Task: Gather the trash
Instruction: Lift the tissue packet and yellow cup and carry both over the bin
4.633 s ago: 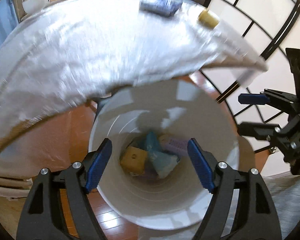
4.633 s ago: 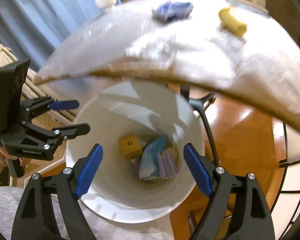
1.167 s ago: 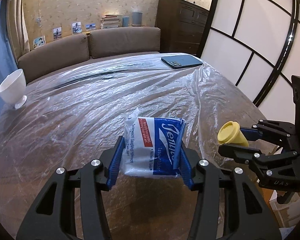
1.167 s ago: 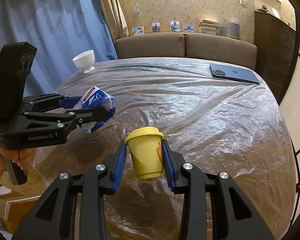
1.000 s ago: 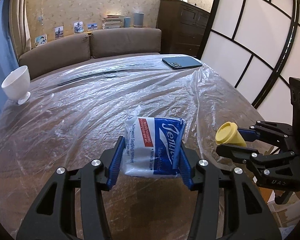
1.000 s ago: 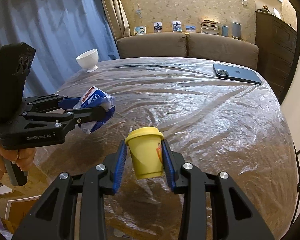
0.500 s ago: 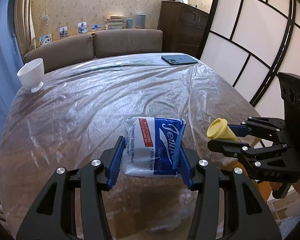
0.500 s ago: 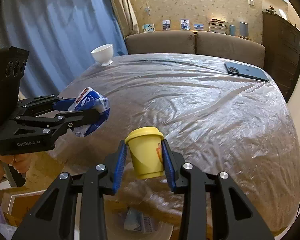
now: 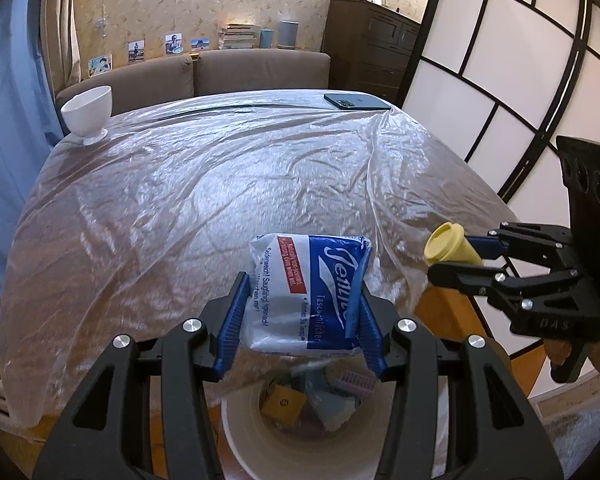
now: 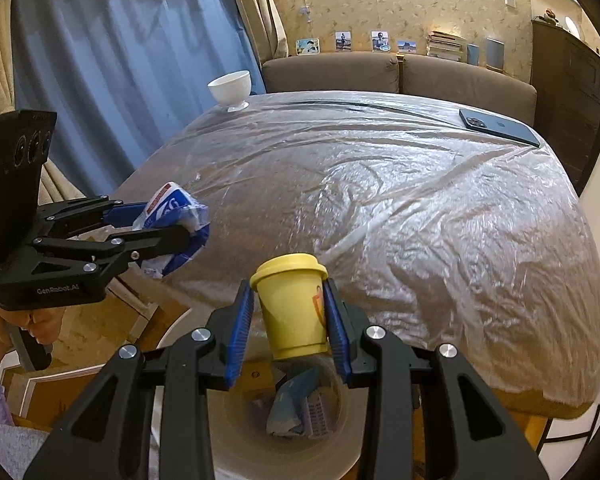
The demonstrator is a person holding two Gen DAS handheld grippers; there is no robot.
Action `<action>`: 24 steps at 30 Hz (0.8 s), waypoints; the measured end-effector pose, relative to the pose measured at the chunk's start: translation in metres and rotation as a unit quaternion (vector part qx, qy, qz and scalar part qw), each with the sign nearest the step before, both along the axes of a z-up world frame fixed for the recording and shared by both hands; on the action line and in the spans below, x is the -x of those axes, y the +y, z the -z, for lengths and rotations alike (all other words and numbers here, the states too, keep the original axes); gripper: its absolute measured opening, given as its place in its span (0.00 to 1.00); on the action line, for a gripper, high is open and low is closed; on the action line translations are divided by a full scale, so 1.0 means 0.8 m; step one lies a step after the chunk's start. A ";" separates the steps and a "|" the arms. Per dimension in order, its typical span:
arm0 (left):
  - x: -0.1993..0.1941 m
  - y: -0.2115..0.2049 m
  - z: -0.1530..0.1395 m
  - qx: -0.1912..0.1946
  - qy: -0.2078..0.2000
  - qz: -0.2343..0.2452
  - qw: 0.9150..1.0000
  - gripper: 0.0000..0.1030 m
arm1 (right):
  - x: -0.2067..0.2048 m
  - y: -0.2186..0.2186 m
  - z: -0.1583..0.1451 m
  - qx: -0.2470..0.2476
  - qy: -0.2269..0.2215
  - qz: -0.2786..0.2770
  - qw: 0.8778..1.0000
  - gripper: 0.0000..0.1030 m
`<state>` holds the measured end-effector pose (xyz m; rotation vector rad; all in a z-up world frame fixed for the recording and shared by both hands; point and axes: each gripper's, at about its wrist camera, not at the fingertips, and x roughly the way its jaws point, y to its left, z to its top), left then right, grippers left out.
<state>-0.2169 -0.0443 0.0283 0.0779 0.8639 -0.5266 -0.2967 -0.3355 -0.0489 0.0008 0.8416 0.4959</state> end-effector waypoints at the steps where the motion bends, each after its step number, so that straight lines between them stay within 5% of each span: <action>1: 0.006 0.004 0.000 0.001 0.002 0.001 1.000 0.49 | 0.004 0.000 0.000 0.000 0.002 0.000 1.000 0.34; 24: 0.082 0.007 0.020 -0.025 0.037 0.049 0.998 0.49 | 0.061 0.009 0.028 0.010 0.052 -0.042 0.998 0.34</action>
